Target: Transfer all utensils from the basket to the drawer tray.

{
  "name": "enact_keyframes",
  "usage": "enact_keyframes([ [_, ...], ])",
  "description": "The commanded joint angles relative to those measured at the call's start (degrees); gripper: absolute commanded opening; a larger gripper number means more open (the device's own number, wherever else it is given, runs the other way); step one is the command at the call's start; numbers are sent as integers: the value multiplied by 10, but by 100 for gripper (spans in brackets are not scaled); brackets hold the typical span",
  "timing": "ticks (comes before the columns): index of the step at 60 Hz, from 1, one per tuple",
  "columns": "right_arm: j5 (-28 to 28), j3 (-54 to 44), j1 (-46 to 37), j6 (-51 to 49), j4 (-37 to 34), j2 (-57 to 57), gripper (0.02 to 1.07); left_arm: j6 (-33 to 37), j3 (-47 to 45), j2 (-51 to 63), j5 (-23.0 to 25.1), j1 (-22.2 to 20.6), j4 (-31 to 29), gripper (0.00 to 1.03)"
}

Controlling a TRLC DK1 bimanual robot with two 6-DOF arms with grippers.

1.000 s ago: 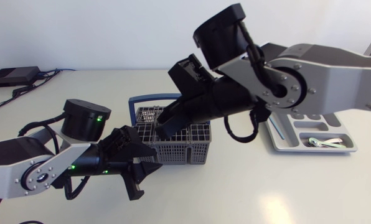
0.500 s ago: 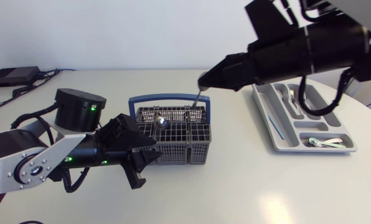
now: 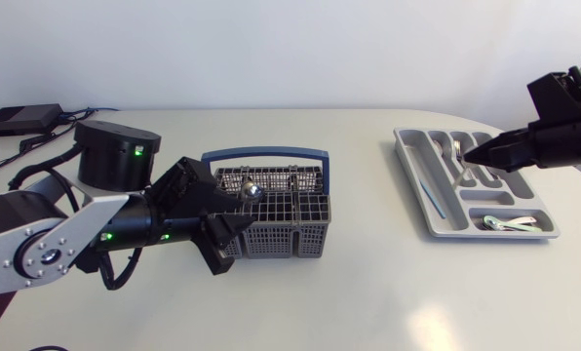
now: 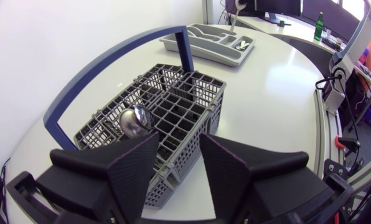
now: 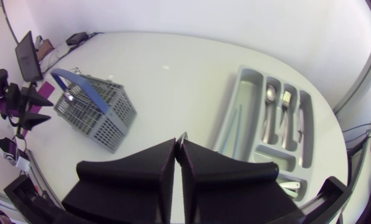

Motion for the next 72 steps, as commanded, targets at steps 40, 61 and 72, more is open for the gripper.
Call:
enact_keyframes([
  [40,243,-89,-163,-168,251,206,8,-27,30,23,-35,-19,-1,49],
  [61,299,-106,-111,-143,304,268,41,-29,26,17,-35,-19,-2,49],
  [72,306,-112,-83,-128,305,244,93,-29,25,16,-35,-18,0,49],
])
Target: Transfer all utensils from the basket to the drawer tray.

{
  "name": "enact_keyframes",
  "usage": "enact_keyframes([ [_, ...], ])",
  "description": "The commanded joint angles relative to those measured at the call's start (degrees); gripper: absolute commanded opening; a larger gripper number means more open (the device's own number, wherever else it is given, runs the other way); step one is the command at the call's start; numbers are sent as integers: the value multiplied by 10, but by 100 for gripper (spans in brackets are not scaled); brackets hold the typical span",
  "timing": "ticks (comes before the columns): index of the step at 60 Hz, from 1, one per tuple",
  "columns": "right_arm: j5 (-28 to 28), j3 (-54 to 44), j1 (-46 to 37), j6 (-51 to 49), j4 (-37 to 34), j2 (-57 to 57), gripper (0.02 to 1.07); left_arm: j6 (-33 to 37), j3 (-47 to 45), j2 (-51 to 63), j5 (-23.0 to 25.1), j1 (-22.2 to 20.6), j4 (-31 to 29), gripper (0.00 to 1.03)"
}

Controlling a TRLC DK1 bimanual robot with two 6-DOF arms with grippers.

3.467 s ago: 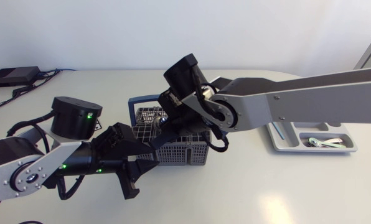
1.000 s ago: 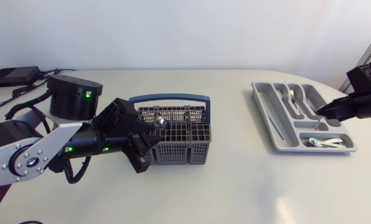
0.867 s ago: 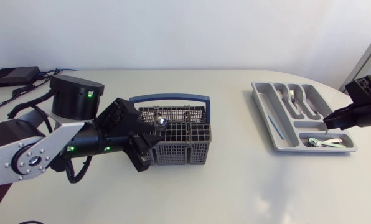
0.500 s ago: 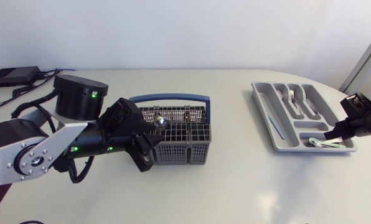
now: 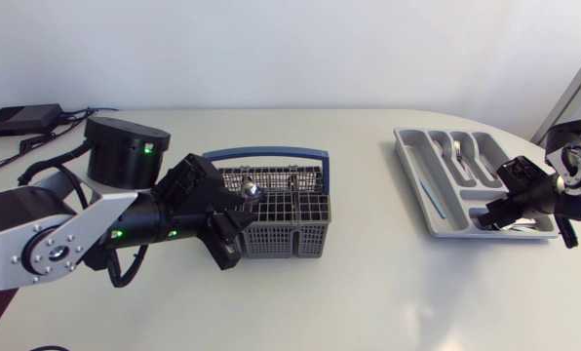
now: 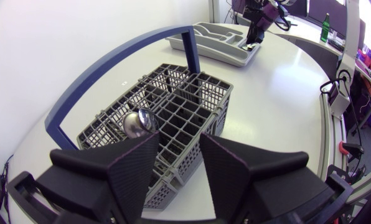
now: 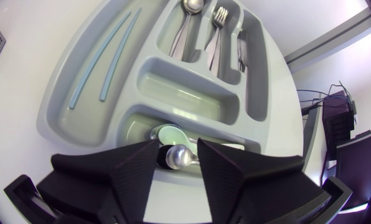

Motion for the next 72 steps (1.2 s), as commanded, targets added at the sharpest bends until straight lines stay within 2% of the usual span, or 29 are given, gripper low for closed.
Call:
enact_keyframes([
  [1,7,-14,10,16,2,-16,94,-12,13,2,-1,-2,0,49],
  [10,-2,-18,13,17,-17,-76,95,-13,16,-2,-1,5,2,49],
  [20,-61,-37,21,24,-61,-184,95,-25,23,-2,-1,15,14,49],
  [39,-144,-50,160,93,-159,-308,95,-92,59,17,-13,18,16,49],
  [52,-144,-37,287,162,-186,-312,95,-131,77,40,-11,21,-9,48],
  [66,-147,-14,342,199,-191,-267,95,-174,117,64,8,34,-72,48],
  [72,-147,-7,357,210,-191,-250,95,-185,136,86,32,55,-87,42],
])
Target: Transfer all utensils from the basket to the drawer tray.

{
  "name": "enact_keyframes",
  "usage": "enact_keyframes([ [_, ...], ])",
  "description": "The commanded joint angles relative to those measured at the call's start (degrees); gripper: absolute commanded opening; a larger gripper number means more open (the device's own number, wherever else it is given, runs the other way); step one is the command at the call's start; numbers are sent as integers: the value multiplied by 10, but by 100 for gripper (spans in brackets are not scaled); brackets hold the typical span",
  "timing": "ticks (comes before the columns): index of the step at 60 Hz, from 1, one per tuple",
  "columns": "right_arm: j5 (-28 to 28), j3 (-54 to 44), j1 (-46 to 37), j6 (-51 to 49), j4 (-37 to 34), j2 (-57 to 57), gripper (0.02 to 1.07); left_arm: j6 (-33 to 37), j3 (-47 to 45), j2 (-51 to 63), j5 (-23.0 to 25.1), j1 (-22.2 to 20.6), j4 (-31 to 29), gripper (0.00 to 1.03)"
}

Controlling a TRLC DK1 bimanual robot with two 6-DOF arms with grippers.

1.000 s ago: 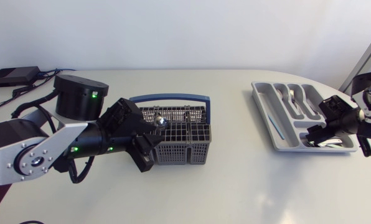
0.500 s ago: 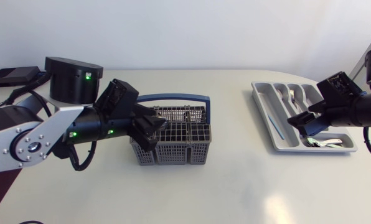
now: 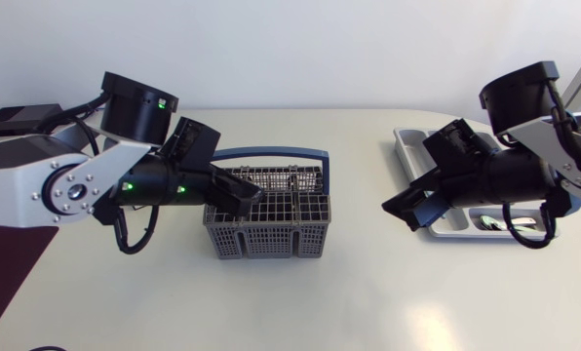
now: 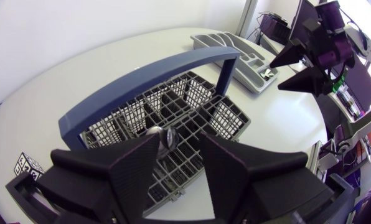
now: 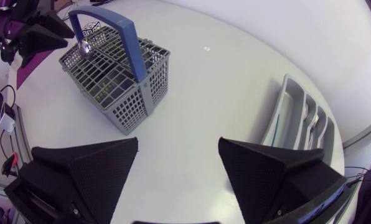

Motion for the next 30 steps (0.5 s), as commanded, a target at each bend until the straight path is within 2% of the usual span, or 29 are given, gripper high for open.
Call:
enact_keyframes([
  [1,-2,17,15,26,-8,18,95,-24,27,25,21,19,-10,42],
  [9,-1,23,24,32,-8,26,95,-26,40,47,55,30,-25,42],
  [22,3,24,30,34,-6,37,95,-17,40,65,65,32,-25,42],
  [26,4,23,31,34,-3,38,95,-14,38,67,72,31,-21,37],
  [30,4,20,31,34,-1,37,95,-13,38,70,72,30,-17,36],
])
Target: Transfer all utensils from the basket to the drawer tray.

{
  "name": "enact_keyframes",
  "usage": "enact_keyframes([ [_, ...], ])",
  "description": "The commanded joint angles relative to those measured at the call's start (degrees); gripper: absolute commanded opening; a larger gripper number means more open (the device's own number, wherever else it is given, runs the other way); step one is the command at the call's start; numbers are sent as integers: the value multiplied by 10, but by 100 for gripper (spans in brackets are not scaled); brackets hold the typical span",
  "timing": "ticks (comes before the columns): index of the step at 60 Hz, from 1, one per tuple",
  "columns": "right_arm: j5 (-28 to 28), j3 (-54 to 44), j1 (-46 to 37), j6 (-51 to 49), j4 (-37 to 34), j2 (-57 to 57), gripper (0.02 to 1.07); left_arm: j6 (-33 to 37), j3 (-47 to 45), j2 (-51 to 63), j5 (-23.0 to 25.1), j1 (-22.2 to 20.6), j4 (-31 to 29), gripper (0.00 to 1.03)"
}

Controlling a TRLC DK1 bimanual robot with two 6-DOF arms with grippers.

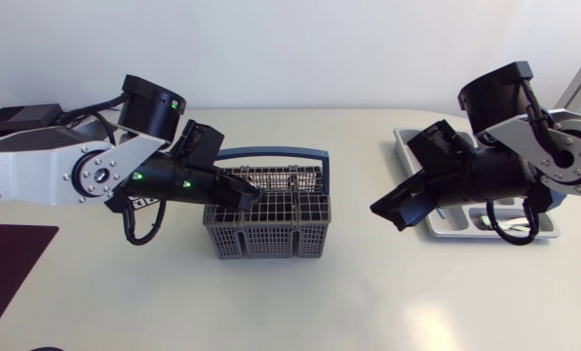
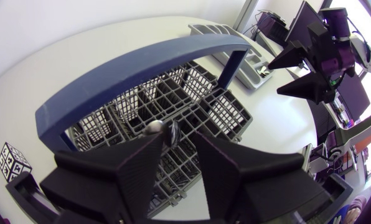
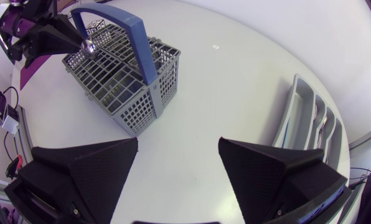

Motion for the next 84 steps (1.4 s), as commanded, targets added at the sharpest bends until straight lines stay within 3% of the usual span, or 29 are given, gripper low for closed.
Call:
enact_keyframes([
  [1,4,5,4,13,-1,9,95,0,11,16,5,1,3,36],
  [10,4,-1,4,11,3,9,95,10,19,37,5,-2,4,36],
  [18,4,-6,4,8,3,8,95,14,20,43,6,-7,15,29],
  [38,6,-19,2,3,4,0,95,18,11,54,5,-6,55,3],
  [60,6,-22,4,4,4,-12,95,13,-16,2,27,4,67,3],
  [84,13,-17,16,5,-10,-26,95,-13,-26,-52,86,41,65,3],
])
